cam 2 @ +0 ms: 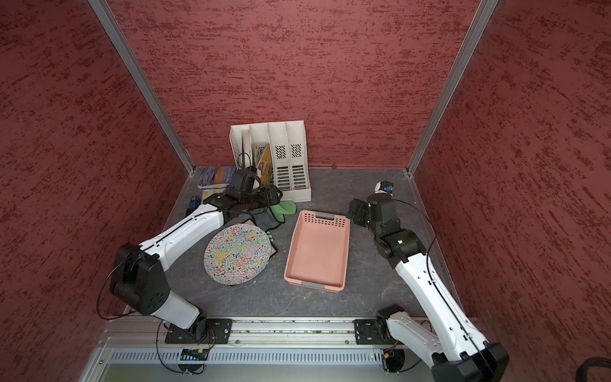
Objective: Wipe the wet plate dry
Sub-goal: Place the towel at the center of the board, then reset both arms
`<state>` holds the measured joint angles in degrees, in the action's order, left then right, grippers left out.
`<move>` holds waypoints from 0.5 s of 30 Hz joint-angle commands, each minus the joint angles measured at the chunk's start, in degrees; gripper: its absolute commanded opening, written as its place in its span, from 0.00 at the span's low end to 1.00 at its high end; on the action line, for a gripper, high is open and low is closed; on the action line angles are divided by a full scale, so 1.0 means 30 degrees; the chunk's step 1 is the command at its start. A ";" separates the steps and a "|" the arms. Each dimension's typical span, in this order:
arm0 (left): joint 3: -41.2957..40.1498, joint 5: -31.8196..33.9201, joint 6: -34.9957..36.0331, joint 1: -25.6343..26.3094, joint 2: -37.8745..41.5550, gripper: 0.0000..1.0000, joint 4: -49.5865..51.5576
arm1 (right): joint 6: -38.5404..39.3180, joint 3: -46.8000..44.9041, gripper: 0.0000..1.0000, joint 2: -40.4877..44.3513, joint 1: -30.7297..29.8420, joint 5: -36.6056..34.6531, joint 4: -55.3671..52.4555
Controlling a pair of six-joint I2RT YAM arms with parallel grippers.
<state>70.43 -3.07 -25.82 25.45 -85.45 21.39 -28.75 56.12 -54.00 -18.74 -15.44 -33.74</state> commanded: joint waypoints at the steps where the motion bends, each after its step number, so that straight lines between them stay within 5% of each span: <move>1: -0.1533 0.1236 0.2751 -0.0081 0.3322 1.00 -0.2445 | -0.0136 -0.1467 0.98 0.1222 0.0277 -0.4068 0.0503; 3: -0.2792 0.1491 0.3783 -0.0543 0.4969 1.00 -0.3076 | 0.0129 -0.2507 0.99 0.1684 0.0546 -0.4992 0.0787; 5: -0.3210 -0.0717 0.4498 -0.1154 0.5464 1.00 -0.2868 | 0.0560 -0.3187 0.98 0.1665 0.0884 -0.4751 0.1123; 8: 0.1093 -0.4347 0.4014 -0.1642 0.1370 1.00 0.3927 | 0.0516 -0.2963 0.98 0.0972 0.1088 -0.4052 0.1120; 10: 0.2985 -0.4305 0.3991 -0.0871 -0.0929 1.00 0.7186 | 0.0577 -0.2631 0.98 0.0455 0.1091 -0.3514 0.1530; 15: -0.3176 0.0084 0.2280 -0.0224 0.3692 1.00 -0.1228 | 0.1444 -0.2727 0.99 -0.0727 0.1176 -0.4553 0.1969</move>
<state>66.30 -8.49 -16.34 25.76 -82.72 25.17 -26.46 47.18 -55.44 -15.77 -26.04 -30.24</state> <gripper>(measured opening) 0.998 0.985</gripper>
